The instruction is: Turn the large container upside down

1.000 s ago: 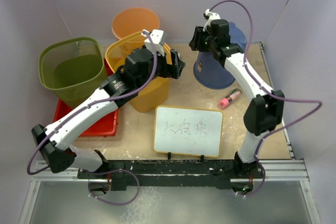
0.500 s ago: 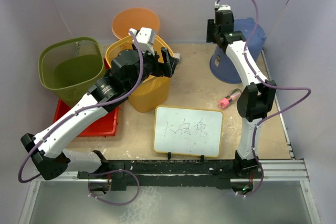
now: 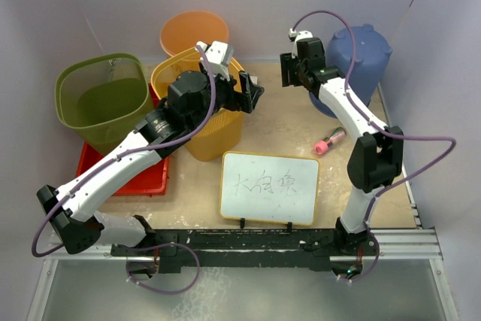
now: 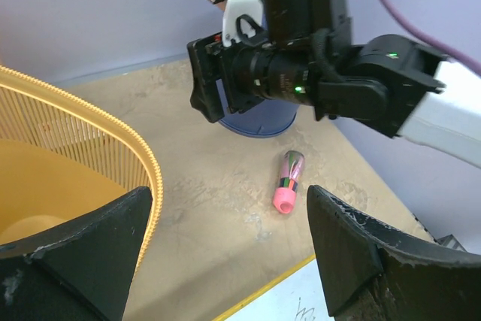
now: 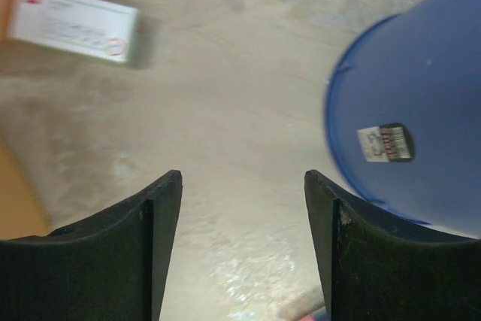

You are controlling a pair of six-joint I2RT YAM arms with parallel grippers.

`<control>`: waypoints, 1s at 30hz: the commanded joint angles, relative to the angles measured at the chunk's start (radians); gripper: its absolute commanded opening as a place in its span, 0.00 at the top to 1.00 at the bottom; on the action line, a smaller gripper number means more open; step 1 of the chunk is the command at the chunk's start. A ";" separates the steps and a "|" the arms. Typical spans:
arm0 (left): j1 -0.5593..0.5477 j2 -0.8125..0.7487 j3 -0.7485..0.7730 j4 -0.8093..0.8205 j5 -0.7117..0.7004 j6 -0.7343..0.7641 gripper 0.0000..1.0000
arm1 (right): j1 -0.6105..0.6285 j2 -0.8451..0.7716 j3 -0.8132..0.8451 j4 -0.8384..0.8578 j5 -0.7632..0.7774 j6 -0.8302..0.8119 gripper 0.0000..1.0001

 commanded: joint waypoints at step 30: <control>-0.001 0.137 0.250 -0.322 -0.263 0.079 0.18 | -0.083 -0.301 -0.380 0.253 -0.030 0.180 0.01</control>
